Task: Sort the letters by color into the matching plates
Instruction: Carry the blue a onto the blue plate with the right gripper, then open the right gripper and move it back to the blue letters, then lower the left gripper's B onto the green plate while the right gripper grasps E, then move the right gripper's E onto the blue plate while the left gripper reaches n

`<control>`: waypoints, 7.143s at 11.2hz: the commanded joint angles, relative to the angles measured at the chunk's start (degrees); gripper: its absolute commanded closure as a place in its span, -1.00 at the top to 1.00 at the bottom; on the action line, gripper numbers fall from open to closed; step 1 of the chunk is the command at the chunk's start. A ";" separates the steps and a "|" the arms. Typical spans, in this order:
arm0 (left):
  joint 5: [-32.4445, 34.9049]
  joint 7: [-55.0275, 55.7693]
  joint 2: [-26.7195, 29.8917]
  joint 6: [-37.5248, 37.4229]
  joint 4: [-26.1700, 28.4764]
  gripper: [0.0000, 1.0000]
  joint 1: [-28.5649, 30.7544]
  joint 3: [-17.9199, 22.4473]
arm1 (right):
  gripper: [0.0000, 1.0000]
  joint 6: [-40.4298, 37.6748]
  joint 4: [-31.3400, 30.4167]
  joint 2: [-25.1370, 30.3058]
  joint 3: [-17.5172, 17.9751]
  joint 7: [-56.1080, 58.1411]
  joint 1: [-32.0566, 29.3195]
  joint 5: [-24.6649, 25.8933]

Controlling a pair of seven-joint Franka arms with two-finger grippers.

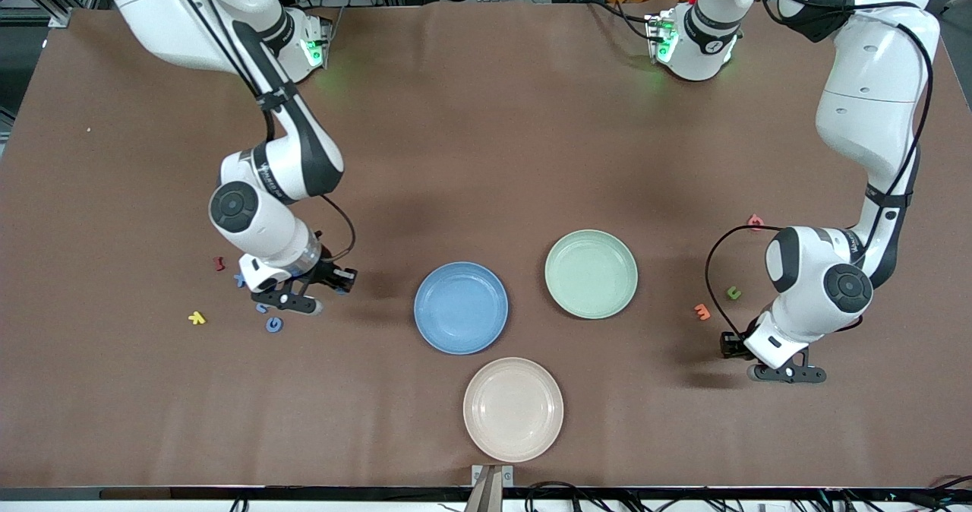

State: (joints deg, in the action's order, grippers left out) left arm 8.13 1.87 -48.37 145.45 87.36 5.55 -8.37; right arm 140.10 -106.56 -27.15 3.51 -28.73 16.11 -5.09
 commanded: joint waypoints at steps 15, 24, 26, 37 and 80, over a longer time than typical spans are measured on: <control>1.45 -0.11 -0.76 -2.98 -0.17 -0.70 -0.19 0.11 | 1.00 0.96 23.85 -17.42 3.96 -5.55 10.09 0.25; 0.66 -0.20 3.98 -10.00 -0.52 -1.00 0.16 -6.37 | 1.00 -13.36 18.25 -7.94 0.18 17.26 -2.29 3.69; 0.74 0.15 5.39 -11.58 -0.52 -1.00 -0.36 -8.75 | 1.00 -13.28 13.41 -4.95 -0.26 18.27 -5.81 3.69; 1.53 30.71 8.21 -18.53 0.88 -1.00 -14.16 -14.74 | 1.00 4.28 -1.54 -5.11 -5.36 12.03 -13.73 2.90; 1.18 -39.74 18.41 5.54 29.55 1.00 5.52 -1.82 | -0.04 6.76 21.30 -17.32 0.71 -12.84 14.47 -1.23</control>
State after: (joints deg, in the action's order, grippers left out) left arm 8.48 -33.65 -27.96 148.61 118.38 11.26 -11.37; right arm 147.16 -89.22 -41.73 4.48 -40.98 29.49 -5.83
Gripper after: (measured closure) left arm 0.000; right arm 0.727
